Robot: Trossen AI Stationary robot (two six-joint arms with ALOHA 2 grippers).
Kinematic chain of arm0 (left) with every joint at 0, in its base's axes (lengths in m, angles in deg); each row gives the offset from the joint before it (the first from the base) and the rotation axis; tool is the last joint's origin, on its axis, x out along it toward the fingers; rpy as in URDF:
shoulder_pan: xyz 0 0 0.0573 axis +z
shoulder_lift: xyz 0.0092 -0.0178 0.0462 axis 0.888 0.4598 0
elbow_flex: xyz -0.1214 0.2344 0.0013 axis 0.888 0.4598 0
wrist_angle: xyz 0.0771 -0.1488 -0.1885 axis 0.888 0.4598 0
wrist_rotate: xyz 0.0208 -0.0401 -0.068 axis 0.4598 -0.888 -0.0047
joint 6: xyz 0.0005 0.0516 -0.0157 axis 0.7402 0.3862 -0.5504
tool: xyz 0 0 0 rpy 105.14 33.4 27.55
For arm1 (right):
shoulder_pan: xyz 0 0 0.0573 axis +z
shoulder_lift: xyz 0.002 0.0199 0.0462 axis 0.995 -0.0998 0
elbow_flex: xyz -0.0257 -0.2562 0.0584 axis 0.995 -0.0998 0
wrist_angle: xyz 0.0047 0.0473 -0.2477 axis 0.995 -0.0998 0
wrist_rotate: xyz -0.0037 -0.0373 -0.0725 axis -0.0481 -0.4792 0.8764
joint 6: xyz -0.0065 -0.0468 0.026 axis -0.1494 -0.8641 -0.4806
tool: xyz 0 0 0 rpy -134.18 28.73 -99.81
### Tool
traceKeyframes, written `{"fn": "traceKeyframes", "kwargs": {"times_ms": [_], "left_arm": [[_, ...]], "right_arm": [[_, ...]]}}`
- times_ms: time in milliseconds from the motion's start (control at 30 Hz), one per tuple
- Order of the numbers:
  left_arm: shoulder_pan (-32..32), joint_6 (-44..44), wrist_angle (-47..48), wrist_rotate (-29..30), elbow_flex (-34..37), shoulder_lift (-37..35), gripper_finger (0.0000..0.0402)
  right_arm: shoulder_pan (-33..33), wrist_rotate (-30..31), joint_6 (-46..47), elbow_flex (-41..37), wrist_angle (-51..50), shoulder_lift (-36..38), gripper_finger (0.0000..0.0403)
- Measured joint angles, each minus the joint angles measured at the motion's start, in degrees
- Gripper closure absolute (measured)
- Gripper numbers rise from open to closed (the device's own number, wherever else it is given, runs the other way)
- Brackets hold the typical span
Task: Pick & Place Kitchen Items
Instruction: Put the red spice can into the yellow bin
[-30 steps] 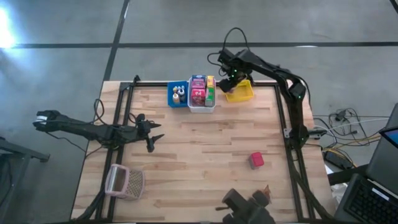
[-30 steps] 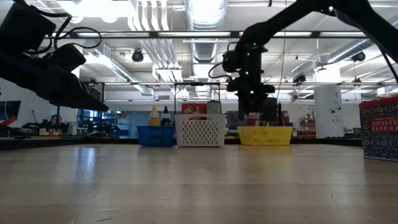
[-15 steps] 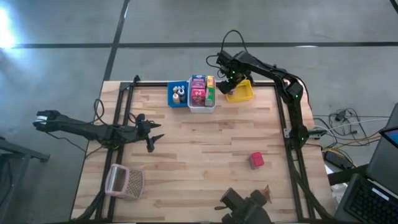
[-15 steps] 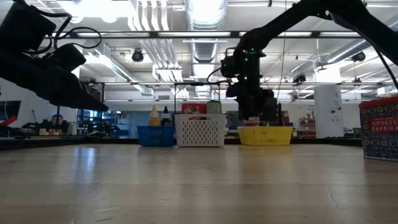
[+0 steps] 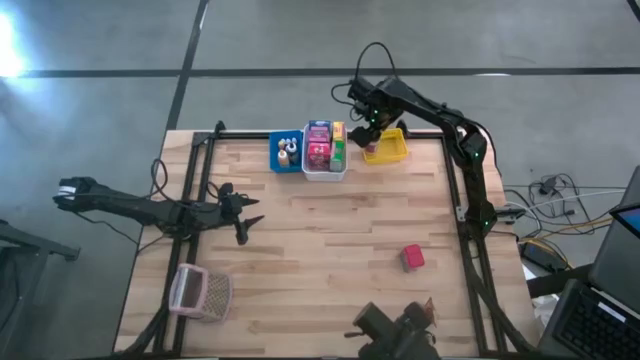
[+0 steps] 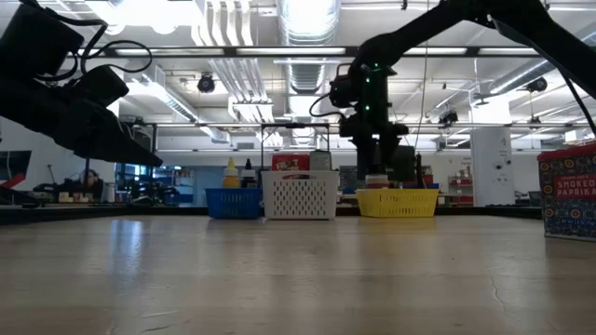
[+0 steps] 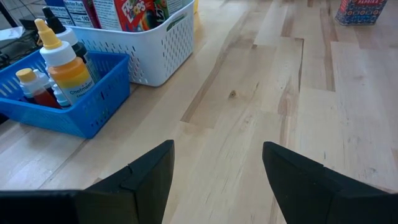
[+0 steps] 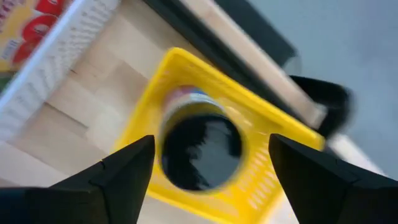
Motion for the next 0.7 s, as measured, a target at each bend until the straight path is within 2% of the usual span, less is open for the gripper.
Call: {"fn": "traceKeyframes", "kwargs": {"times_ms": [167, 400, 567, 700], "left_arm": [[0.0, 0.0, 0.0, 0.0, 0.0, 0.0, 0.0151], [0.0, 0.0, 0.0, 0.0, 0.0, 0.0, 0.0151], [0.0, 0.0, 0.0, 0.0, 0.0, 0.0, 0.0151], [0.0, 0.0, 0.0, 0.0, 0.0, 0.0, 0.0151]], "right_arm": [[1.2, 5.8, -0.8, 7.1, -8.0, 0.1, 0.0090], [4.7, 6.3, -0.4, 17.9, -18.7, 1.3, 0.0113], [10.2, 3.1, 1.0, 17.2, -18.3, 8.6, 0.0134], [15.1, 2.4, 9.1, 13.0, -18.2, 16.2, 0.0150]]}}
